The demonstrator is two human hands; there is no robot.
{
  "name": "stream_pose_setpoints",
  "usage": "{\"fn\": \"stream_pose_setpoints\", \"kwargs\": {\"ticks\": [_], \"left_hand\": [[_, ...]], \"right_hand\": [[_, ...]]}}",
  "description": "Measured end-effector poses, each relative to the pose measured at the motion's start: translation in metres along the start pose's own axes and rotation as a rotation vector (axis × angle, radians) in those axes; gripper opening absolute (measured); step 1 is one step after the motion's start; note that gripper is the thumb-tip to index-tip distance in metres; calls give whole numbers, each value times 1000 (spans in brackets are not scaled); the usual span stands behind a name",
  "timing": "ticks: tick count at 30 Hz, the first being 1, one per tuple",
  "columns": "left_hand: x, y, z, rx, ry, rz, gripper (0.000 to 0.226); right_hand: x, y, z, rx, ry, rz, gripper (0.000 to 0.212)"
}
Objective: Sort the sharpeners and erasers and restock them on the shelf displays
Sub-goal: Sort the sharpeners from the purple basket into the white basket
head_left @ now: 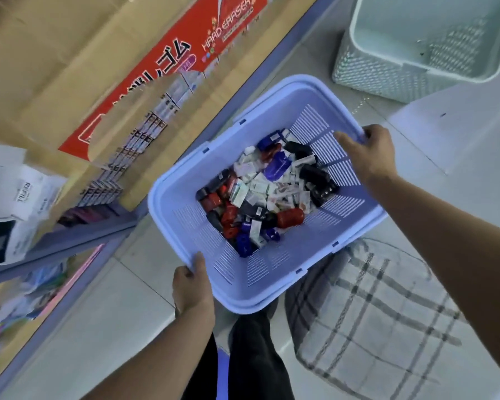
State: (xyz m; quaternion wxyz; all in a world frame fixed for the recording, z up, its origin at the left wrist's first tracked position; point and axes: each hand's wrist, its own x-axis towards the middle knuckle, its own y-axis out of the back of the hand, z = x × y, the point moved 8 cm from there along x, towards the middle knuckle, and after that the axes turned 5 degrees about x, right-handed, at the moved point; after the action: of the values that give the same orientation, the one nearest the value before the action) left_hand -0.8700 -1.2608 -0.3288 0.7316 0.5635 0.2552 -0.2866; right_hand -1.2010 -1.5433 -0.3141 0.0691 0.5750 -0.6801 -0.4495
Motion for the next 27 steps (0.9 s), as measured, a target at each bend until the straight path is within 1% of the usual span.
{"fn": "stream_pose_setpoints", "kwargs": {"ticks": [3, 5, 6, 7, 8, 10, 11, 13, 15, 17, 18, 20, 24, 27], "left_hand": [[1, 1, 8, -27, 74, 93, 52], [11, 1, 21, -55, 51, 65, 62], [15, 2, 28, -69, 35, 15, 66], [19, 3, 34, -60, 20, -52, 66], [15, 4, 42, -35, 14, -132, 60], [3, 12, 53, 59, 16, -250, 45], [-7, 19, 58, 84, 11, -282, 37], [-39, 34, 67, 117, -5, -327, 22], [-75, 44, 74, 152, -45, -394, 26], [-117, 49, 86, 134, -74, -506, 24], [-136, 50, 92, 120, -90, -567, 18], [-162, 60, 100, 88, -129, -631, 8], [-194, 95, 110, 65, -187, -642, 10], [-213, 118, 114, 153, -224, -638, 12]], "right_hand": [[9, -4, -28, -14, 77, -49, 38], [17, -9, -44, -12, 137, -136, 30], [17, -12, -49, -35, 156, -195, 31], [13, -13, -52, -78, 171, -248, 41], [7, -10, -55, -117, 178, -271, 51], [-18, 7, -60, -135, 143, -245, 58], [-35, 16, -61, -116, 101, -239, 57], [-74, 28, -60, -48, -14, -294, 47], [-118, 35, -59, -42, -72, -409, 35], [-158, 43, -63, -67, -45, -505, 32], [-175, 50, -68, -77, -23, -520, 31], [-200, 65, -74, -61, -21, -509, 31], [-232, 101, -92, 2, -77, -452, 32], [-250, 129, -97, 74, -131, -420, 28]]}}
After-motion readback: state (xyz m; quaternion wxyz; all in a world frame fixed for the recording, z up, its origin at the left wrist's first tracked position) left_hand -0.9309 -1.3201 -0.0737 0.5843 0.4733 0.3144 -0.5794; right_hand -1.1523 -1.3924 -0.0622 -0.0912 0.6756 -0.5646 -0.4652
